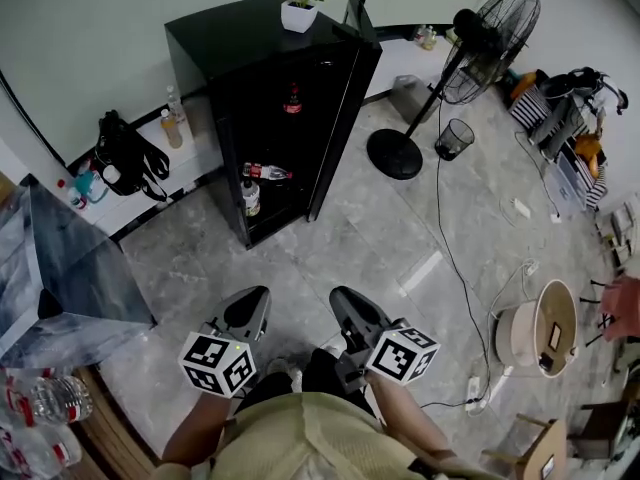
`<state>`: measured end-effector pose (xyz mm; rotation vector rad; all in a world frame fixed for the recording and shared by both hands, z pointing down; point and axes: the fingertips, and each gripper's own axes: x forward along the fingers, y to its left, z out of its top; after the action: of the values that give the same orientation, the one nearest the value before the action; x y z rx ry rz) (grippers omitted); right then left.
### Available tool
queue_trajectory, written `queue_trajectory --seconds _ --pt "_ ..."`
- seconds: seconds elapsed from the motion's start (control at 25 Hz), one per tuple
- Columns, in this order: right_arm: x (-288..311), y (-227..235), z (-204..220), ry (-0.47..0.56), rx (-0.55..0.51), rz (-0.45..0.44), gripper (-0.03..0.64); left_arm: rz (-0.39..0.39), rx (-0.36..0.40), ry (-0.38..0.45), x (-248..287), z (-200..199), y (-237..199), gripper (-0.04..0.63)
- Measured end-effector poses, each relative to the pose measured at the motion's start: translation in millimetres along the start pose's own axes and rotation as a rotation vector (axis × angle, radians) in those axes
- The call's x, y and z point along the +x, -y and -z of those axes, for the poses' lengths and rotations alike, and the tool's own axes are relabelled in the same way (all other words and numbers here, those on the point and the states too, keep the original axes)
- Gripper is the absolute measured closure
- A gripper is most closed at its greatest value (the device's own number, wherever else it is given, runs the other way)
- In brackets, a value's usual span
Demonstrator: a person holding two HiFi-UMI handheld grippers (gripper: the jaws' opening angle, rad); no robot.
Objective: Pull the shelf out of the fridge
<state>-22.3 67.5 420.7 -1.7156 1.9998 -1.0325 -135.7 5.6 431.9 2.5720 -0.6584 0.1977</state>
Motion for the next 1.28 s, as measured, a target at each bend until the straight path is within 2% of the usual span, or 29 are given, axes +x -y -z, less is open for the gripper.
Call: queue_trajectory --seconds 0.08,0.24,0.48,0.6,0.8,0.96,1.28 --pt "9 9 -8 -0.006 0.001 0.004 0.538 0.005 -0.028 0.017 10 -4 -1 0.578" --pt "34 28 -27 -0.022 0.022 -0.013 0.534 -0.026 -0.045 0.037 33 -13 -7 0.578" --pt "79 50 -62 -0.111 0.006 -0.121 0.502 -0.144 -0.090 0.078 74 -25 -27 0.578" --pt "96 71 -88 -0.147 0.039 -0.156 0.500 -0.199 -0.107 0.096 102 -33 -29 0.578" --pt "122 106 -123 -0.199 0.086 -0.198 0.500 -0.334 -0.111 0.145 140 -52 -43 0.578" --pt "145 125 -140 -0.248 0.101 -0.238 0.500 -0.395 -0.108 0.173 165 -63 -48 0.577" --pt "192 133 -170 -0.319 0.057 -0.346 0.489 -0.518 -0.123 0.235 196 -76 -59 0.577"
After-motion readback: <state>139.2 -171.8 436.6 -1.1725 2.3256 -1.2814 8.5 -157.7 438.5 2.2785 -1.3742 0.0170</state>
